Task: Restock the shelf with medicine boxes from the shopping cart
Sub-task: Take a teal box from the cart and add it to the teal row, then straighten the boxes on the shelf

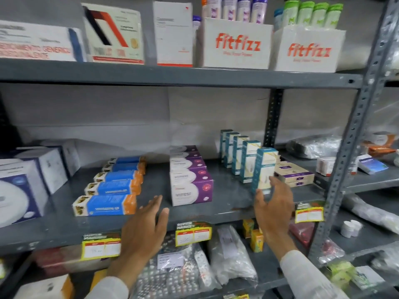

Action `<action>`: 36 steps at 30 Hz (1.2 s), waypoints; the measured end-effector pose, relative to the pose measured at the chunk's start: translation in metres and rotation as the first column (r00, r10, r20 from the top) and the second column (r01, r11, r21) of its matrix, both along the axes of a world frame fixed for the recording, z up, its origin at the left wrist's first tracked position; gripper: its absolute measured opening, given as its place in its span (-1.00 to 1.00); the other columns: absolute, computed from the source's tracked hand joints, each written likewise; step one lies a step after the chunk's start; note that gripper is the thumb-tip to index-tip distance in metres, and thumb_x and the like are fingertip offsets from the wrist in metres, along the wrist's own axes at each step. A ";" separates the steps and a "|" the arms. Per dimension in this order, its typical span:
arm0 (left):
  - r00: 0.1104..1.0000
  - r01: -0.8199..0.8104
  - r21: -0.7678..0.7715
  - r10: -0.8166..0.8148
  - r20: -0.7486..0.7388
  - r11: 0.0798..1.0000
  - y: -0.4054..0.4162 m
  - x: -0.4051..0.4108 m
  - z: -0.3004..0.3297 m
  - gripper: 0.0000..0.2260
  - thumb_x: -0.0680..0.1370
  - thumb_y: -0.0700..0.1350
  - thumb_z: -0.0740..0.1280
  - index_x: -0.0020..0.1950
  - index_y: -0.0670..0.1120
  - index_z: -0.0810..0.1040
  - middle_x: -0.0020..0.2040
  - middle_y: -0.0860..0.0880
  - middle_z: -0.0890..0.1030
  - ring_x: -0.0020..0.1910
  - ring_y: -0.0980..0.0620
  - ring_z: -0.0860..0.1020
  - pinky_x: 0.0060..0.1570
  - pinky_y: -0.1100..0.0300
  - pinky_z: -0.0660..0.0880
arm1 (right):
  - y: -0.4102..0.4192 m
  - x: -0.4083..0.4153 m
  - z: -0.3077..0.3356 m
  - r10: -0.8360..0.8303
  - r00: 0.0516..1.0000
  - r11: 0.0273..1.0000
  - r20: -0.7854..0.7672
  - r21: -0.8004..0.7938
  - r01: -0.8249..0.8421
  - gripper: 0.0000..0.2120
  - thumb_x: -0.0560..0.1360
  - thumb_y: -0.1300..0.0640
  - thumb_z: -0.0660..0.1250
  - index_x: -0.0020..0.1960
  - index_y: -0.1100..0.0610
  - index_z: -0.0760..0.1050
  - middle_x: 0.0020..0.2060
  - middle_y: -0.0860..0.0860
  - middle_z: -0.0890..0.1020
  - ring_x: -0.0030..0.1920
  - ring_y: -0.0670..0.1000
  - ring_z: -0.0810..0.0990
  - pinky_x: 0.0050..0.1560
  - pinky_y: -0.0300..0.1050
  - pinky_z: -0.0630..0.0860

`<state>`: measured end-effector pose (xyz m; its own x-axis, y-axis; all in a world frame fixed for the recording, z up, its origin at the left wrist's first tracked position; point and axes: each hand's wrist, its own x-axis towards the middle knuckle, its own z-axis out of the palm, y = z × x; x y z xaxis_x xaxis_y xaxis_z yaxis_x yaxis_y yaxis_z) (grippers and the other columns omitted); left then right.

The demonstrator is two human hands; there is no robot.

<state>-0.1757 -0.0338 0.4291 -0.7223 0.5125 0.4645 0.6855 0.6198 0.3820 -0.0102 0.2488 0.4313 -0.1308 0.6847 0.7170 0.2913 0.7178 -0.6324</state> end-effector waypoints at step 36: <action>0.966 -0.216 0.002 0.214 -0.142 0.976 -0.211 -0.123 -0.036 -0.50 0.70 0.15 0.01 0.47 -0.03 0.52 0.49 -0.02 0.53 0.53 0.00 0.43 0.56 -0.02 0.28 | -0.233 -0.205 0.015 0.668 0.632 0.724 0.393 -0.146 -0.675 -0.76 0.55 0.18 0.46 0.21 0.11 0.69 0.17 -0.01 0.68 0.14 -0.09 0.61 0.02 -0.61 0.38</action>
<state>-0.2985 -0.2449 0.3927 -0.7439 0.3589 0.5637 0.5816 0.7631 0.2817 -0.2148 0.0154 0.4466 -0.8185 0.2842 0.4993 -0.0585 0.8233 -0.5645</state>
